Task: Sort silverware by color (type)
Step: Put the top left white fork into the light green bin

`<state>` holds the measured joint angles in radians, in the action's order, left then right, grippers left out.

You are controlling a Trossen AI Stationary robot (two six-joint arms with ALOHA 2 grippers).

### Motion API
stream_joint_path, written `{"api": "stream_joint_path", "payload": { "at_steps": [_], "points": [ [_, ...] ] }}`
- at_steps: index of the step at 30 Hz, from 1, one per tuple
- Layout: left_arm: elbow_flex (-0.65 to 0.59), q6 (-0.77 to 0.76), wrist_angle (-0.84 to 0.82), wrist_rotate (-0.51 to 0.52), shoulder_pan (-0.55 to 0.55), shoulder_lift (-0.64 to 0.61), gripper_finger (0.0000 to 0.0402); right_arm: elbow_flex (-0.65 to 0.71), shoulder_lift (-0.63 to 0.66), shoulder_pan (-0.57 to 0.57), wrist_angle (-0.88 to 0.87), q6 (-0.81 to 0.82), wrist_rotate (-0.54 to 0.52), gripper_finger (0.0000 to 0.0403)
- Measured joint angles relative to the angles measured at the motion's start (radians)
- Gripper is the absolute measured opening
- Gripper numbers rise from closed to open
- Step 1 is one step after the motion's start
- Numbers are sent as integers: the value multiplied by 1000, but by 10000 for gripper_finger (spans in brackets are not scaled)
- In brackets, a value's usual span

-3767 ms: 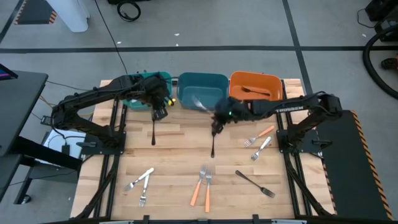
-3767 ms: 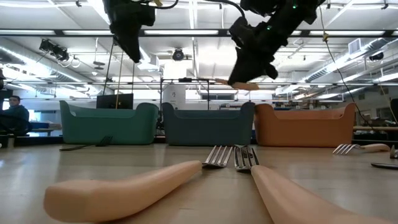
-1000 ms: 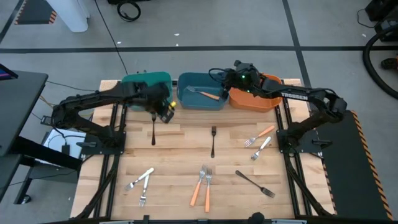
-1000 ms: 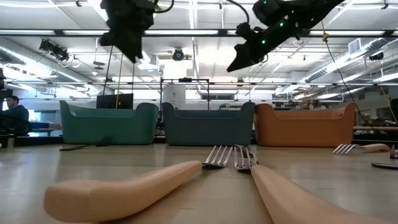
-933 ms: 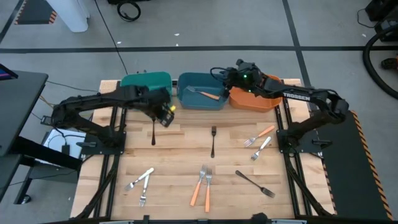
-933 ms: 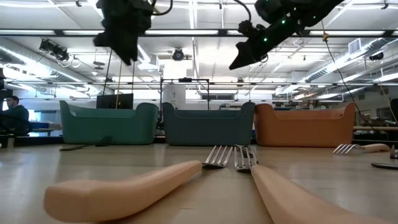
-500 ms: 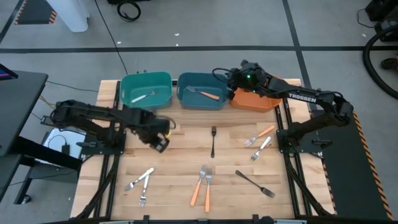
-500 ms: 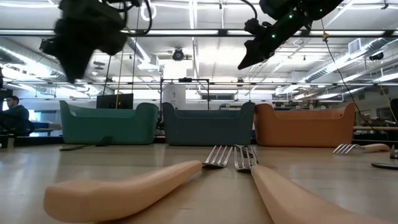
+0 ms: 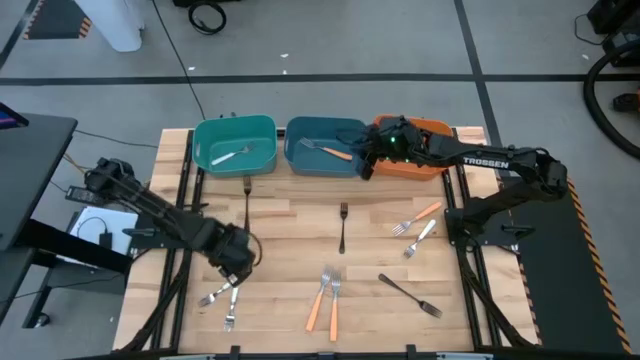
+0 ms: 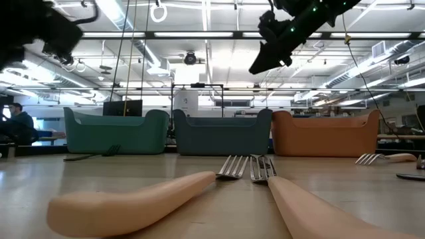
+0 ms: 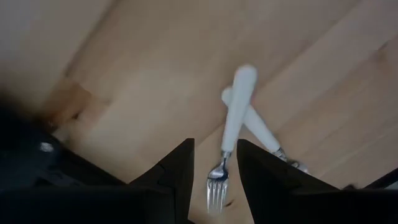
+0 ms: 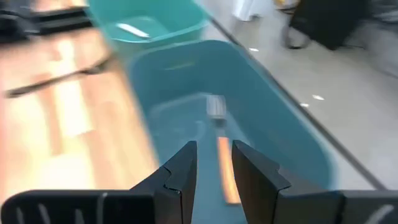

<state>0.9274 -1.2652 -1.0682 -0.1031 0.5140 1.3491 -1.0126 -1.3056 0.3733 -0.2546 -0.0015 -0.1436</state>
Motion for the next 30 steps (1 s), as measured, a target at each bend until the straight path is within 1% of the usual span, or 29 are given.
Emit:
{"api": "stream_joint_path", "payload": {
  "at_steps": [6, 12, 17, 19, 22, 25, 30],
  "points": [
    [-80, -143, 151, 0, 143, 0, 131, 0, 0, -118, 0, 83, -1, 109],
    [-147, -231, 198, 6, 221, 0, 131, 0, 0, -214, 7, 115, -1, 109],
    [-191, -238, 287, 5, 254, 0, 131, 0, 0, -283, 7, 115, -4, 110],
    [-205, -245, 315, 5, 259, 0, 131, 0, 0, -309, 7, 115, -28, 110],
    [-217, -269, 327, 7, 259, 0, 131, 0, 0, -342, 7, 116, -73, 110],
    [-217, -269, 336, 31, 263, 0, 131, 0, 0, -365, 7, 115, -97, 110],
    [-217, -270, 340, 65, 264, 0, 130, 0, 0, -388, 7, 115, -100, 110]
  ]
}}
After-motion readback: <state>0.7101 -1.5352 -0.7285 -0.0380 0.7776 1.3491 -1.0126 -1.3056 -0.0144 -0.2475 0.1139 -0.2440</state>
